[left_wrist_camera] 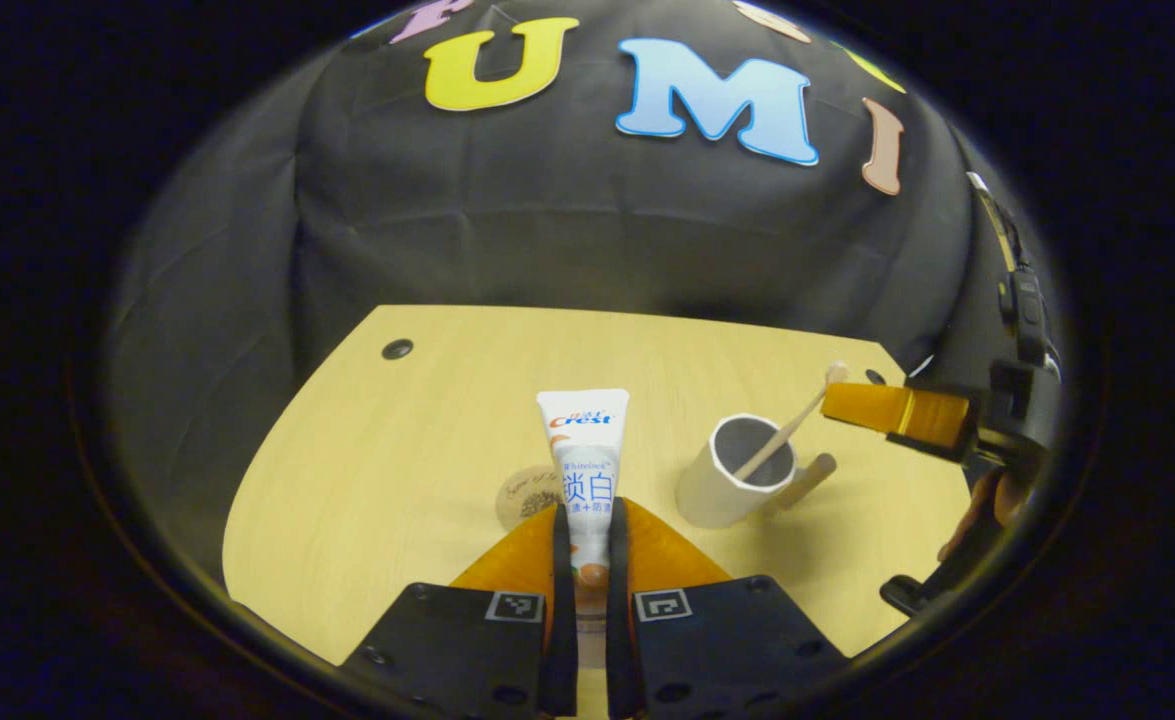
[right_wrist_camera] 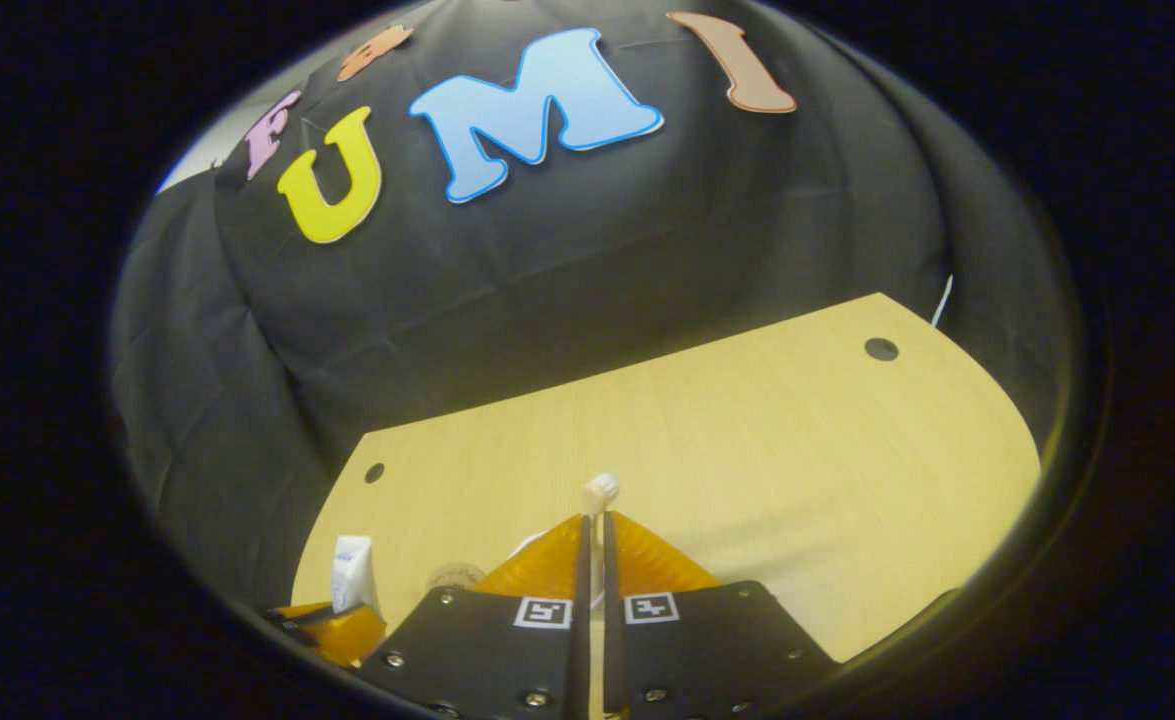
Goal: Put the toothbrush and toothpaste on the desktop into the cup, then pick up the cup and place it on the coaster on the desktop.
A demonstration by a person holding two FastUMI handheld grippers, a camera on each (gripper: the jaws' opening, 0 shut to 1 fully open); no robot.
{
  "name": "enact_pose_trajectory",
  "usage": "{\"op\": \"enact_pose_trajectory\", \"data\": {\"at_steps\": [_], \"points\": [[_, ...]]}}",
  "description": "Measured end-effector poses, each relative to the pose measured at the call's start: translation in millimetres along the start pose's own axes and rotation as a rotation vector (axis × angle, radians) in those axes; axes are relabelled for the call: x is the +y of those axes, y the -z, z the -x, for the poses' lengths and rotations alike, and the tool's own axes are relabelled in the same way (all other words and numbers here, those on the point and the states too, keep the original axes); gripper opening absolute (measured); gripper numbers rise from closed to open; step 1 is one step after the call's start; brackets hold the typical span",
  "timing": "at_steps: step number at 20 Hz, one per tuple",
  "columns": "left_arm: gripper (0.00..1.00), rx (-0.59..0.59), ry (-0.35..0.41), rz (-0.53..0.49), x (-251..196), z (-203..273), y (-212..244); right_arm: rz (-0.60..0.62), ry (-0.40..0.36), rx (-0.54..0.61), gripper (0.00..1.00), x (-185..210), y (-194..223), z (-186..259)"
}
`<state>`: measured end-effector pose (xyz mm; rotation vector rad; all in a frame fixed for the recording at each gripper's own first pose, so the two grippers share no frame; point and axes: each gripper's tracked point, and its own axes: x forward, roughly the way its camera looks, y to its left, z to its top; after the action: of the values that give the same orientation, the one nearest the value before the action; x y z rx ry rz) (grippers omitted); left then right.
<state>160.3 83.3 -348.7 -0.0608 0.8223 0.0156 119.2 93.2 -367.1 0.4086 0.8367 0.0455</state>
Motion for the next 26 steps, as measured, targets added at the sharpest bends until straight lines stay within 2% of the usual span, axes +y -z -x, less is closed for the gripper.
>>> {"op": "enact_pose_trajectory", "data": {"at_steps": [6, 8, 11, 14, 19, 23, 26], "points": [[0.18, -0.051, 0.092, -0.063, -61, -36, -44, -0.042, 0.044, 0.001, 0.05, -41, 6, 21], [0.18, -0.06, 0.13, -0.06, -78, -45, -52, -0.056, 0.062, 0.011, 0.05, -56, 13, 29], [0.19, -0.085, 0.225, -0.039, -108, -56, -66, -0.071, 0.087, 0.022, 0.05, -80, 24, 44], [0.19, -0.128, 0.256, -0.043, -123, -65, -80, -0.102, 0.117, 0.039, 0.05, -107, 37, 57], [0.18, -0.164, 0.236, -0.04, -130, -85, -87, -0.147, 0.169, 0.076, 0.05, -149, 59, 73], [0.18, -0.167, 0.211, -0.01, -129, -103, -79, -0.146, 0.204, 0.089, 0.05, -179, 64, 81], [0.18, -0.187, 0.194, -0.025, -132, -110, -71, -0.15, 0.222, 0.101, 0.05, -195, 64, 83]]}}
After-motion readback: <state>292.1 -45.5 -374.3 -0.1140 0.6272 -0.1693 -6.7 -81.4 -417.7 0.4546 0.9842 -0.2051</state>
